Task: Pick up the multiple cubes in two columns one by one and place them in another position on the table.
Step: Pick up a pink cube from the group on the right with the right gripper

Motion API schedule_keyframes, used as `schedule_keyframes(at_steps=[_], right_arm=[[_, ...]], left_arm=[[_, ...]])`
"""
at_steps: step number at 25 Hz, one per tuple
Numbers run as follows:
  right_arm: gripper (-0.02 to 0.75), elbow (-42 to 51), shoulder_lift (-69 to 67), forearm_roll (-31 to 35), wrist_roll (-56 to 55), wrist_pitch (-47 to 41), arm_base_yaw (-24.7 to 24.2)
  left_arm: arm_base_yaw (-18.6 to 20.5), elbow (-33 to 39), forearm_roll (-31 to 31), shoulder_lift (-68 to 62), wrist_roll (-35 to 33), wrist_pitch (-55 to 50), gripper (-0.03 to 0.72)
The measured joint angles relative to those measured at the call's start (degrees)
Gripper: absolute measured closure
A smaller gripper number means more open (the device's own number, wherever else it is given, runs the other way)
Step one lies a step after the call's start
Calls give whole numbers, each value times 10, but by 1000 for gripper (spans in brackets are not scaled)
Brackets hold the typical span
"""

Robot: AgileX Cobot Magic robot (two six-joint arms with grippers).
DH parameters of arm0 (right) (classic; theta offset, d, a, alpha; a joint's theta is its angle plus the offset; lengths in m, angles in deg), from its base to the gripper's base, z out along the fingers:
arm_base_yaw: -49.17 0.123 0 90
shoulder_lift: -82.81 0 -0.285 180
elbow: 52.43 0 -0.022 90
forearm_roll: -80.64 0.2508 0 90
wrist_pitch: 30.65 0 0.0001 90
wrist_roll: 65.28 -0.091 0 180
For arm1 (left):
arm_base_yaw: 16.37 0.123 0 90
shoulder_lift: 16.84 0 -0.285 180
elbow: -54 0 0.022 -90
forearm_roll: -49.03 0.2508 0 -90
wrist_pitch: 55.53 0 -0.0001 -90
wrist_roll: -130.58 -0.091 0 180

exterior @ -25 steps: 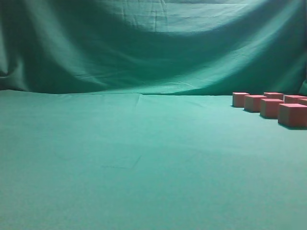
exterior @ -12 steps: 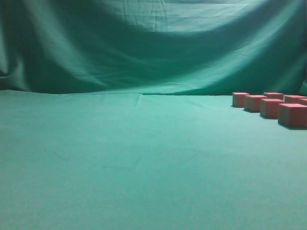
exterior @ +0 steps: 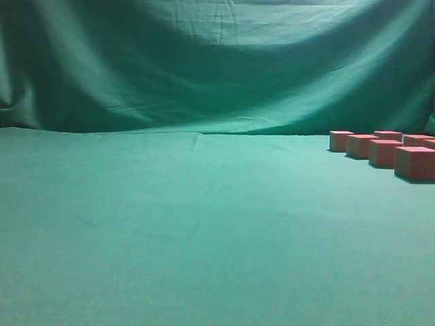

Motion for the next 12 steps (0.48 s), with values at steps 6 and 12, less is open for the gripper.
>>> schedule_keyframes(at_steps=[6, 12], right_arm=[[691, -8, 0, 43, -60, 65, 0], [691, -120, -75, 44, -65, -71, 0]], left_arm=[[0, 0, 0, 0, 0, 0, 688], [0, 0, 0, 0, 0, 0, 688]])
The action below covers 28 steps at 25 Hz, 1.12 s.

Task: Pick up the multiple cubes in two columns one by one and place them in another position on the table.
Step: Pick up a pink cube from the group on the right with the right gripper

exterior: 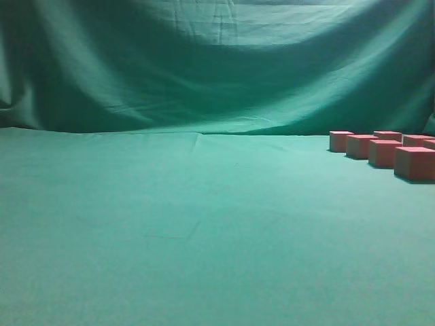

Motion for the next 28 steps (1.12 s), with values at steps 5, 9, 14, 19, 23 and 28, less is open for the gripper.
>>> schedule_keyframes(at_steps=[5, 9, 14, 19, 23, 28], right_arm=[[691, -77, -118, 48, 0, -90, 0], [691, -99, -188, 82, 0, -114, 0], [691, -137, -274, 94, 39, -177, 0], [738, -234, -405, 95, 133, -340, 0], [738, -300, -504, 93, 143, -396, 6], [738, -313, -577, 73, 120, -353, 84]], left_arm=[[0, 0, 0, 0, 0, 0, 688], [0, 0, 0, 0, 0, 0, 688], [0, 0, 0, 0, 0, 0, 688], [0, 0, 0, 0, 0, 0, 688], [0, 0, 0, 0, 0, 0, 688], [0, 0, 0, 0, 0, 0, 688]])
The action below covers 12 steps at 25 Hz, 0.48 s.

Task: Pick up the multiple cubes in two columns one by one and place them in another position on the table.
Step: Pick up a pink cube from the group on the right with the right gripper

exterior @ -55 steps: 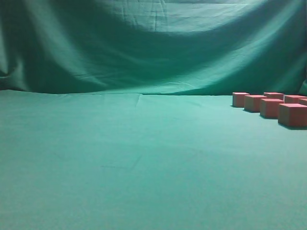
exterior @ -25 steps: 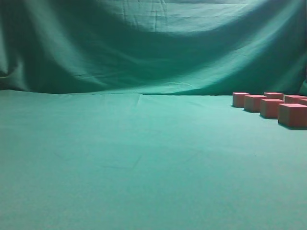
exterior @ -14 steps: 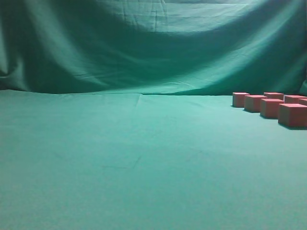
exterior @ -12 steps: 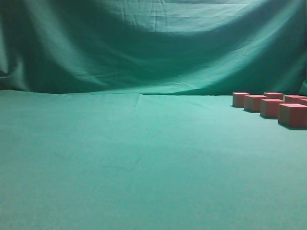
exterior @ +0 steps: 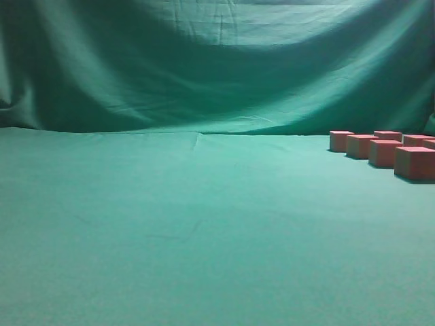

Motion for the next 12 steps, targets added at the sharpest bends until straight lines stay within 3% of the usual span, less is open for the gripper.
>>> schedule_keyframes(at_steps=[4, 11, 12], right_arm=[[738, -7, -57, -84, -104, 34, 48], [738, -35, -155, -152, -144, 66, 55], [691, -38, -165, -155, -145, 74, 55]], left_arm=[[0, 0, 0, 0, 0, 0, 688], [0, 0, 0, 0, 0, 0, 688], [0, 0, 0, 0, 0, 0, 688]])
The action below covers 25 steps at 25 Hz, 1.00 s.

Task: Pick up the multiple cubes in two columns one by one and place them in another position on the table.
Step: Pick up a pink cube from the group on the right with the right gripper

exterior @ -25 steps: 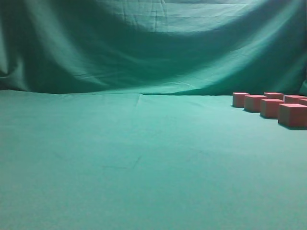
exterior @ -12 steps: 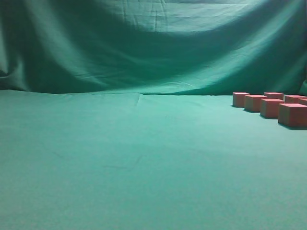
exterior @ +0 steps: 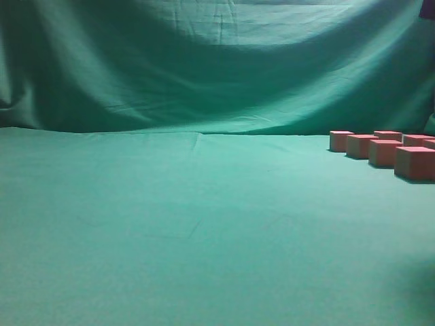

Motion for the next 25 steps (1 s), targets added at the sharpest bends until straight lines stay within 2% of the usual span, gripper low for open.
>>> schedule_keyframes(at_steps=[2, 7, 9, 12, 13, 25], right_arm=[[595, -1, -16, 0, -1, 15, 0], [283, -1, -37, 0, -10, 28, 0], [226, -1, -41, 0, -27, 36, 0], [239, -1, -54, 0, -45, 41, 0], [197, -1, -62, 0, -48, 41, 0], [213, -1, -131, 0, -51, 116, 0]], left_arm=[[0, 0, 0, 0, 0, 0, 688], [0, 0, 0, 0, 0, 0, 688], [0, 0, 0, 0, 0, 0, 688], [0, 0, 0, 0, 0, 0, 688], [0, 0, 0, 0, 0, 0, 688], [0, 0, 0, 0, 0, 0, 688]])
